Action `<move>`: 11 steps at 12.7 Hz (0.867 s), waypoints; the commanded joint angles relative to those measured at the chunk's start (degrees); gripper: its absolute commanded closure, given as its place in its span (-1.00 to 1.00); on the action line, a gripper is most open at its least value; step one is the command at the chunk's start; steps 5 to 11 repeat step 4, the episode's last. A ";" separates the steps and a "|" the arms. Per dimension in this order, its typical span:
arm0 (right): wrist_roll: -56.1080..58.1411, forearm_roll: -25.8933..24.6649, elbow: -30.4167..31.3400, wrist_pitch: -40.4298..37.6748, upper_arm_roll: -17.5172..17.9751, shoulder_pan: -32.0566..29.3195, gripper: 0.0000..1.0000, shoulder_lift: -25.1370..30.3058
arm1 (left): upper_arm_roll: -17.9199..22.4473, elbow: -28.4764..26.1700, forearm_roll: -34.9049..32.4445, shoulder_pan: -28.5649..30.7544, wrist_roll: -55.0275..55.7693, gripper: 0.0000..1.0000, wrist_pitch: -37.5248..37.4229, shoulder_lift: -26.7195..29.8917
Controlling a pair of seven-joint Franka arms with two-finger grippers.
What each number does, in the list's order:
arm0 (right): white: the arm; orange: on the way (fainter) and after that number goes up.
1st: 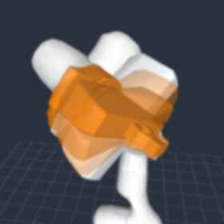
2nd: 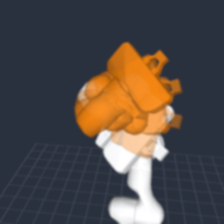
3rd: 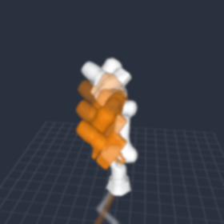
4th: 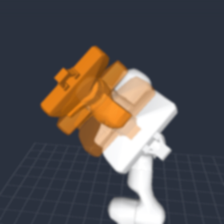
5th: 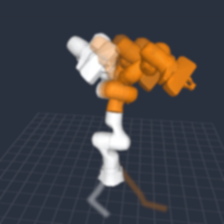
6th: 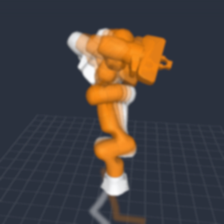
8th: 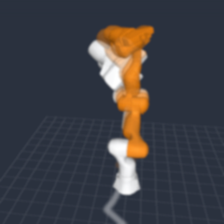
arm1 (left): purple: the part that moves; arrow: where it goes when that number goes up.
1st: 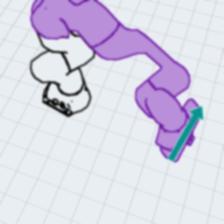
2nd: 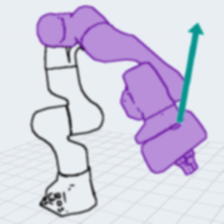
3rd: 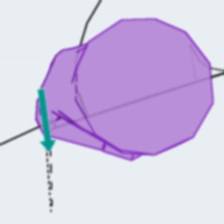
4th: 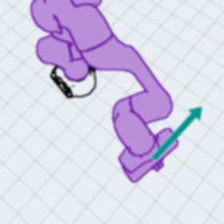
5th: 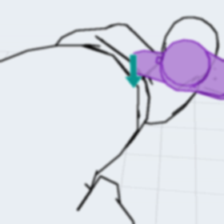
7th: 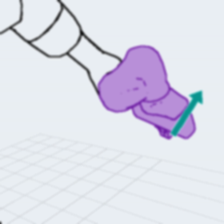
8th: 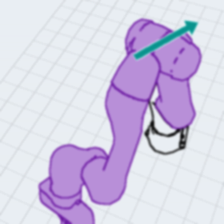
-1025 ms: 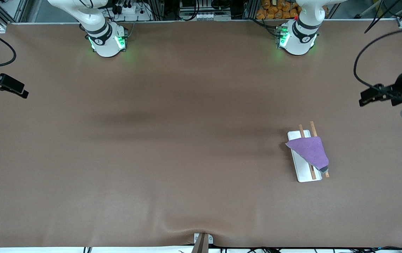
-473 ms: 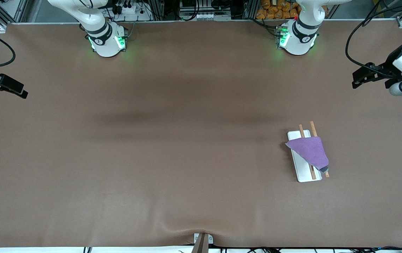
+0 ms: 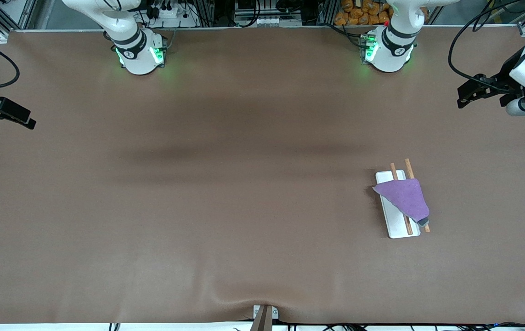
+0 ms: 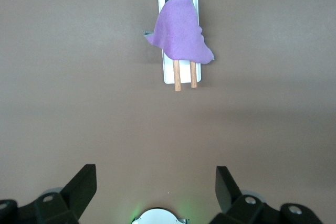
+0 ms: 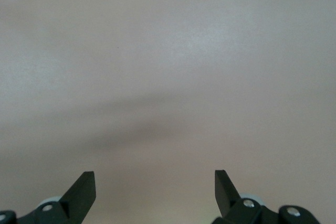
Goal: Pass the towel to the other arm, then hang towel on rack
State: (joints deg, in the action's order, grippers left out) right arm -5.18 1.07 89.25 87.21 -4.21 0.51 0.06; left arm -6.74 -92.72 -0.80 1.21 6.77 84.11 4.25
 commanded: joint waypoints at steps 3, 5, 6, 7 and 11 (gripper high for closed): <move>-0.27 0.69 -0.57 -0.37 0.08 -0.24 -1.00 -0.41 | 1.29 1.31 0.19 -0.86 0.79 -1.00 -0.79 -0.46; -0.27 0.69 -0.57 -0.37 0.08 -0.16 -1.00 -0.32 | 1.29 1.40 0.10 -0.86 0.79 -1.00 -0.88 -0.47; -0.27 0.69 -0.57 -0.37 0.08 -0.16 -1.00 -0.32 | 1.29 1.40 0.10 -0.86 0.79 -1.00 -0.88 -0.47; -0.27 0.69 -0.57 -0.37 0.08 -0.16 -1.00 -0.32 | 1.29 1.40 0.10 -0.86 0.79 -1.00 -0.88 -0.47; -0.27 0.69 -0.57 -0.37 0.08 -0.16 -1.00 -0.32 | 1.29 1.40 0.10 -0.86 0.79 -1.00 -0.88 -0.47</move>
